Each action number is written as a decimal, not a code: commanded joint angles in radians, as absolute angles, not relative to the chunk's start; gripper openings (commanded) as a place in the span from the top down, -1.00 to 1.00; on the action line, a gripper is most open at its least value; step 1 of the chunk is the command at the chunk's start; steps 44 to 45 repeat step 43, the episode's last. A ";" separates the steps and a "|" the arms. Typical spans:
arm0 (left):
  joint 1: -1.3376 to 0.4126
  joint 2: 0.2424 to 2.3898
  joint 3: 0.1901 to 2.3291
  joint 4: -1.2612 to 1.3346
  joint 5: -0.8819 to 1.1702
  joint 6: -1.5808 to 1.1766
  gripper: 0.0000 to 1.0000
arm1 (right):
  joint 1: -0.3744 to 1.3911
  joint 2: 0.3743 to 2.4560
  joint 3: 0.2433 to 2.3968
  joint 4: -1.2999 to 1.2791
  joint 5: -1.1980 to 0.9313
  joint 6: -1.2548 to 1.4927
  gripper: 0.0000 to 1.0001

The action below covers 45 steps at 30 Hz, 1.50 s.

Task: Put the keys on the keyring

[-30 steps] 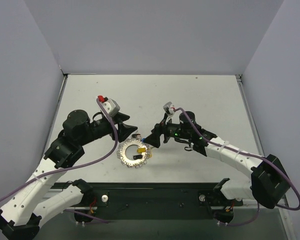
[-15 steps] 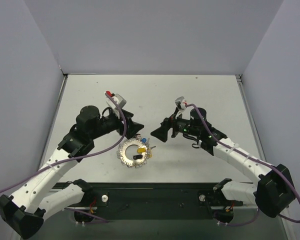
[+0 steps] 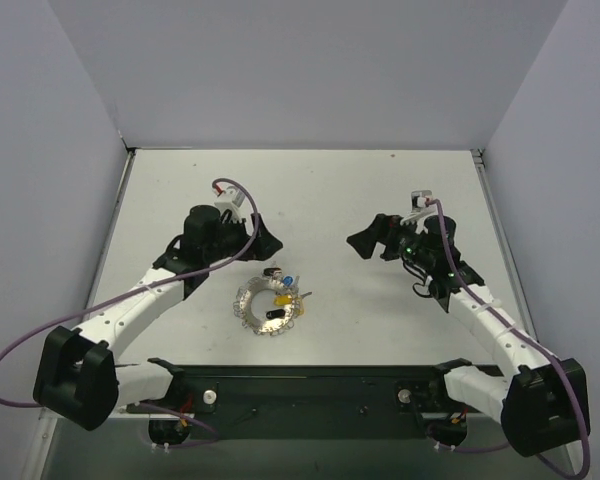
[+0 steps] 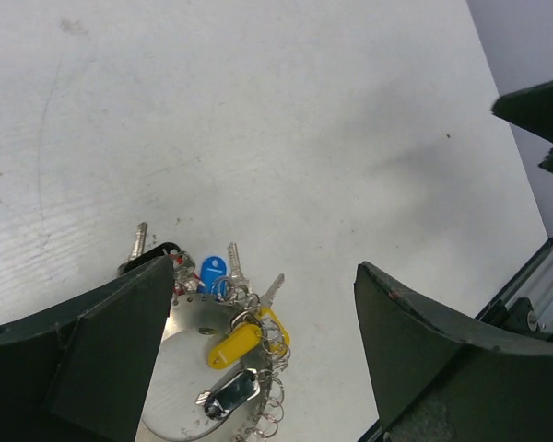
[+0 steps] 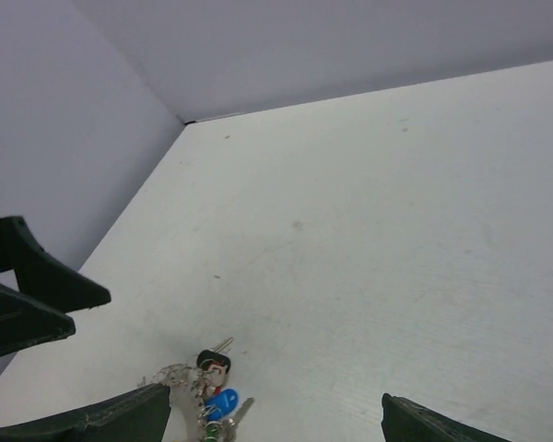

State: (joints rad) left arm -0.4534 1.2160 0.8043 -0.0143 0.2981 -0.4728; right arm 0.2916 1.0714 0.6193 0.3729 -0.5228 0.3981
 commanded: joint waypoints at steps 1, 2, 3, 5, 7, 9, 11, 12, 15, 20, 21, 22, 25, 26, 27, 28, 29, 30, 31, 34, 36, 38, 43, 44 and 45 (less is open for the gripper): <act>-0.388 1.239 0.770 0.097 0.244 -0.589 -0.79 | 0.183 1.039 0.604 0.355 -0.431 0.486 -1.00; -0.373 1.249 0.753 0.101 0.242 -0.597 -0.79 | 0.163 1.037 0.600 0.330 -0.423 0.495 -1.00; -0.338 1.250 0.746 0.101 0.239 -0.607 -0.79 | 0.129 1.028 0.585 0.325 -0.414 0.506 -1.00; -0.305 1.252 0.721 0.097 0.224 -0.618 -0.79 | 0.111 1.002 0.565 0.319 -0.364 0.511 -1.00; -0.261 1.237 0.706 0.074 0.206 -0.618 -0.79 | 0.094 0.980 0.543 0.314 -0.316 0.512 -1.00; -0.229 1.217 0.687 0.052 0.143 -0.617 -0.79 | 0.092 0.950 0.532 0.311 -0.279 0.505 -1.00; -0.216 1.178 0.672 0.026 0.066 -0.611 -0.80 | 0.092 0.924 0.522 0.310 -0.221 0.506 -1.00; -0.212 1.163 0.658 0.017 0.037 -0.609 -0.80 | 0.092 0.914 0.515 0.310 -0.197 0.508 -1.00; -0.209 1.086 0.617 0.002 -0.087 -0.611 -0.80 | 0.094 0.893 0.477 0.351 -0.103 0.520 -1.00; -0.209 0.911 0.513 0.032 -0.265 -0.646 -0.80 | 0.109 0.893 0.456 0.351 0.051 0.592 -1.00; -0.209 0.887 0.496 0.044 -0.290 -0.655 -0.80 | 0.110 0.897 0.450 0.365 0.048 0.577 -1.00; -0.209 0.844 0.464 0.061 -0.332 -0.670 -0.80 | 0.120 0.897 0.443 0.398 0.049 0.549 -1.00; -0.209 0.775 0.427 0.097 -0.365 -0.686 -0.80 | 0.184 0.899 0.408 0.477 0.127 0.427 -1.00; -0.209 0.764 0.413 0.101 -0.371 -0.687 -0.81 | 0.202 0.890 0.399 0.498 0.150 0.369 -1.00; -0.207 0.755 0.404 0.112 -0.377 -0.687 -0.81 | 0.243 0.884 0.372 0.523 0.170 0.350 -1.00; -0.207 0.744 0.399 0.112 -0.393 -0.686 -0.81 | 0.256 0.874 0.361 0.561 0.205 0.335 -1.00; -0.209 0.739 0.396 0.109 -0.399 -0.686 -0.81 | 0.265 0.859 0.351 0.580 0.210 0.321 -1.00; -0.209 0.738 0.394 0.107 -0.408 -0.684 -0.81 | 0.271 0.851 0.329 0.600 0.213 0.301 -1.00; -0.209 0.738 0.394 0.101 -0.426 -0.683 -0.82 | 0.272 0.845 0.322 0.629 0.222 0.295 -1.00; -0.209 0.736 0.400 0.092 -0.445 -0.670 -0.81 | 0.270 0.836 0.311 0.638 0.256 0.281 -1.00; -0.209 0.735 0.410 0.086 -0.446 -0.660 -0.81 | 0.271 0.839 0.308 0.637 0.271 0.279 -1.00; -0.209 0.733 0.411 0.087 -0.445 -0.646 -0.81 | 0.271 0.841 0.304 0.634 0.281 0.281 -1.00; -0.212 0.718 0.397 0.110 -0.478 -0.586 -0.82 | 0.271 0.831 0.287 0.638 0.336 0.229 -1.00; -0.212 0.718 0.397 0.110 -0.478 -0.586 -0.82 | 0.271 0.831 0.287 0.638 0.336 0.229 -1.00; -0.212 0.718 0.397 0.110 -0.478 -0.586 -0.82 | 0.271 0.831 0.287 0.638 0.336 0.229 -1.00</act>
